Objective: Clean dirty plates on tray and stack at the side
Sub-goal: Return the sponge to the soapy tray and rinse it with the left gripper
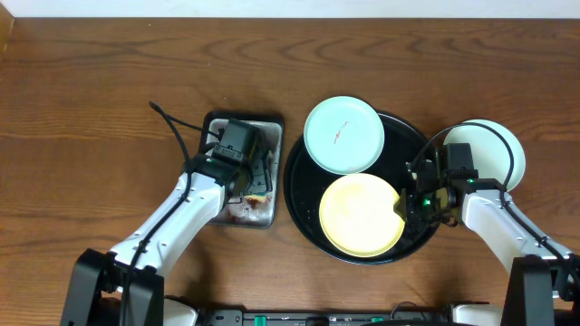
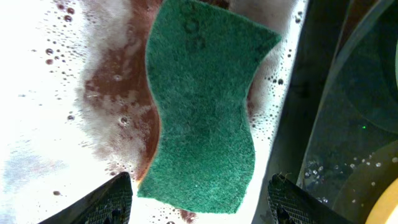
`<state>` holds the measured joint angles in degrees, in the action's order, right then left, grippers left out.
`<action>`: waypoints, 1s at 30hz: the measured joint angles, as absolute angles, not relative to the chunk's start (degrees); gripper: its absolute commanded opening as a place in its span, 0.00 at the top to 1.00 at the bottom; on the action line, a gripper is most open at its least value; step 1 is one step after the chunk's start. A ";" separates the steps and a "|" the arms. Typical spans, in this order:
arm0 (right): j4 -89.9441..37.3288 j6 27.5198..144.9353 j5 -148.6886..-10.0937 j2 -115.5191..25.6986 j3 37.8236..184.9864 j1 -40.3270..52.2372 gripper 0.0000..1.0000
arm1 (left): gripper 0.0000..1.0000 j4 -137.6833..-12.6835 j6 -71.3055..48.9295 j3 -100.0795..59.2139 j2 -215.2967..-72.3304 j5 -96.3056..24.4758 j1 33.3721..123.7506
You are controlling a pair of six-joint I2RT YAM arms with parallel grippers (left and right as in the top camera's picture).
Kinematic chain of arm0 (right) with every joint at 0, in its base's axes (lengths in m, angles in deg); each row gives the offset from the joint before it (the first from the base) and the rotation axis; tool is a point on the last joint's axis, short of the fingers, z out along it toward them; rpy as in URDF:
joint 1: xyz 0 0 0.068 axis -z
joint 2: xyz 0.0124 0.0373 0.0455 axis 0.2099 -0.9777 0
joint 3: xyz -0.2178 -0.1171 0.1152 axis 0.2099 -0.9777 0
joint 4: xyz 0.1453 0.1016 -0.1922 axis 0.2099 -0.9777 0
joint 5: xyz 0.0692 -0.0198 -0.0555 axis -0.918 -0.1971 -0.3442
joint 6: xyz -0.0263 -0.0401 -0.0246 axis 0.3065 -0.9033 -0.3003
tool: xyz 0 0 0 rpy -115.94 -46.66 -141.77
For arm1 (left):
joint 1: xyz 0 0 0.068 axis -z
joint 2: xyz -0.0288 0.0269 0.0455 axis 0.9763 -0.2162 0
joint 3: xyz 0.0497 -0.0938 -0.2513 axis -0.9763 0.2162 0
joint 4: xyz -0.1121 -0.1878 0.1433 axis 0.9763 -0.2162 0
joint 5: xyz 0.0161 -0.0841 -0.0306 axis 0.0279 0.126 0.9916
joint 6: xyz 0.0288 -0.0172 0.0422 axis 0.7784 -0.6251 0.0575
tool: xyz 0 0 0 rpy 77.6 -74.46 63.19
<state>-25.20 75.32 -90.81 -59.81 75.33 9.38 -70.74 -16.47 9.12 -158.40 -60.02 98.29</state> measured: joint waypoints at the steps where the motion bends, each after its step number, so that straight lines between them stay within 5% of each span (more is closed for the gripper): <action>1: -25.23 75.32 -90.81 -59.81 75.33 9.38 0.78 | 0.29 -70.74 -16.49 9.12 -158.60 -59.91 98.29; 11: -25.20 75.32 -90.83 -59.81 75.33 9.38 0.78 | 0.34 -71.11 -20.14 9.12 -166.01 -56.09 98.29; 13: -25.23 75.32 -90.81 -59.81 75.33 9.38 0.78 | 0.60 -71.02 -20.62 9.12 -167.82 -55.13 98.29; 14: -25.20 75.32 -90.81 -59.81 75.33 9.38 0.78 | 0.81 -71.19 -20.47 8.99 -168.39 -55.08 98.29; 15: -25.20 75.32 -90.81 -59.81 75.33 9.38 0.78 | 0.92 -70.93 -20.55 8.92 -168.50 -54.73 98.27; 16: -25.23 75.32 -90.83 -59.81 75.33 9.38 0.78 | 0.93 -70.84 -20.62 8.92 -168.85 -54.45 98.22; 25: -25.23 75.34 -90.83 -59.81 75.33 9.38 0.78 | 0.93 -71.17 -19.81 8.86 -167.87 -54.21 98.29; 26: -25.23 75.34 -90.81 -59.81 75.33 9.38 0.78 | 0.62 -71.41 -19.72 8.86 -167.10 -54.84 98.29; 27: -25.23 75.32 -90.83 -59.81 75.33 9.38 0.78 | 0.42 -71.46 -19.70 8.86 -166.12 -55.37 98.27; 30: -25.23 75.32 -90.83 -59.81 75.33 9.38 0.77 | 0.32 -71.63 -19.48 8.86 -162.73 -56.64 98.22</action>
<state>-25.23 75.32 -90.83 -59.81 75.33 9.38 -71.63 -19.48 8.86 -162.73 -56.64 98.22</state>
